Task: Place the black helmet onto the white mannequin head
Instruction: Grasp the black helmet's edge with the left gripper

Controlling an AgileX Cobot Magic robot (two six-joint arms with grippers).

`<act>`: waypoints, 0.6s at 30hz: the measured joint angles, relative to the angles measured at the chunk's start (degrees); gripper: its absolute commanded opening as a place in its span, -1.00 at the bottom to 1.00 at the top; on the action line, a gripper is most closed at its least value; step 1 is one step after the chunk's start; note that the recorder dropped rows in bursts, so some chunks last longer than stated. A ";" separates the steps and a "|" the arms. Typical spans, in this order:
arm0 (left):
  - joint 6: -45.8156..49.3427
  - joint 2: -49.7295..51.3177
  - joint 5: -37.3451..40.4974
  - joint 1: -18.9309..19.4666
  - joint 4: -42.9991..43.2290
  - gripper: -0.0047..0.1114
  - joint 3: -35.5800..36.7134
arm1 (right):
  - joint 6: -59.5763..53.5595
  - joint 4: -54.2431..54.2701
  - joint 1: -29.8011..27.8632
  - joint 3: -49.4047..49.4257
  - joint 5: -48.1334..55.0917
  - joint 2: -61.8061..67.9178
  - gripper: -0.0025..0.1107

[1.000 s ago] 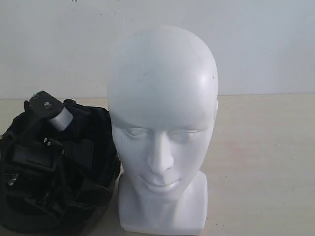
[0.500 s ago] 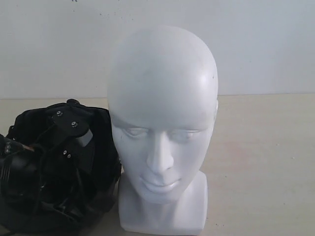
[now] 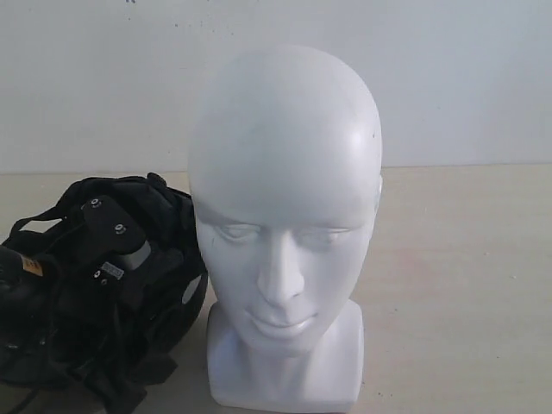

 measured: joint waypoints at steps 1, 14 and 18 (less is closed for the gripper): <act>0.00 -0.22 -0.38 0.00 0.00 0.13 0.00 | 0.00 0.00 0.00 0.00 0.00 0.00 -0.96; 3.80 6.66 -5.65 0.00 0.26 0.13 0.00 | 0.00 0.00 0.00 0.00 0.00 0.00 -0.96; 4.66 8.41 -7.17 0.00 0.37 0.04 0.00 | 0.00 0.00 0.00 0.00 0.00 0.00 -0.96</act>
